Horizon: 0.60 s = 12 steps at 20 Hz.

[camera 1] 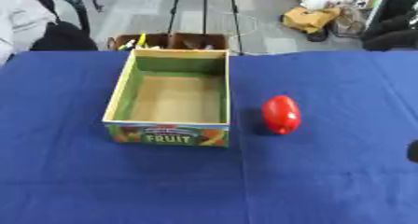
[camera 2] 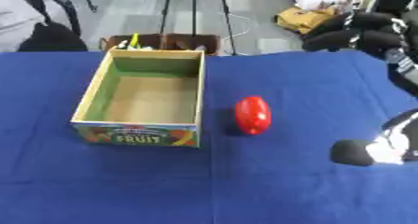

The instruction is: Pick up objects on the table and place them in the box.

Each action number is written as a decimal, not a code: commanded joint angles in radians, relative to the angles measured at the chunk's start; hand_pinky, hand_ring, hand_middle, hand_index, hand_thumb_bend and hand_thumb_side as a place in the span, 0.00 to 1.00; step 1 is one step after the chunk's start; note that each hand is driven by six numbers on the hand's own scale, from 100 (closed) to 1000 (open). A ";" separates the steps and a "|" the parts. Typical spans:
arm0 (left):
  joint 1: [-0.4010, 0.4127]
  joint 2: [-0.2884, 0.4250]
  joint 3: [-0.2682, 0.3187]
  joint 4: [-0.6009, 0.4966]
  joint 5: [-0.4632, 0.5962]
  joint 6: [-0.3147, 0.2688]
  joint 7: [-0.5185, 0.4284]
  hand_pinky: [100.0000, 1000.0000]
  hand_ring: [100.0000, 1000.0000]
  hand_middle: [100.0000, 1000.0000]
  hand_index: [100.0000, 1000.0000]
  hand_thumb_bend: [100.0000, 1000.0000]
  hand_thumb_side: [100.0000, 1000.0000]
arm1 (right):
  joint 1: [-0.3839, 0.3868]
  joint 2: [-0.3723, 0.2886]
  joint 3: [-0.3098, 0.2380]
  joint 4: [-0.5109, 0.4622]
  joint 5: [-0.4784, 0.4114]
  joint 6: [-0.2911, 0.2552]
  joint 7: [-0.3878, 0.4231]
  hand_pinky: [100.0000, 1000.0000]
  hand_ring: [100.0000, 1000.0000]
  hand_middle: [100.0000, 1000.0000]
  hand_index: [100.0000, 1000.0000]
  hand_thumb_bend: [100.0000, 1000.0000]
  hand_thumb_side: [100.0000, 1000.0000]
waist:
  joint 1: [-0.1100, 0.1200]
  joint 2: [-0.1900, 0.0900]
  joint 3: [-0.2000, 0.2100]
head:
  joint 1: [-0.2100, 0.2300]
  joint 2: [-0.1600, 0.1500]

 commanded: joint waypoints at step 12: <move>0.006 0.026 -0.013 -0.021 0.009 -0.001 -0.019 0.00 0.09 0.43 0.27 0.00 0.73 | -0.182 -0.057 0.092 0.202 0.031 0.030 0.215 0.60 0.71 0.71 0.82 0.76 0.77 | -0.006 -0.023 0.025 | -0.041 0.005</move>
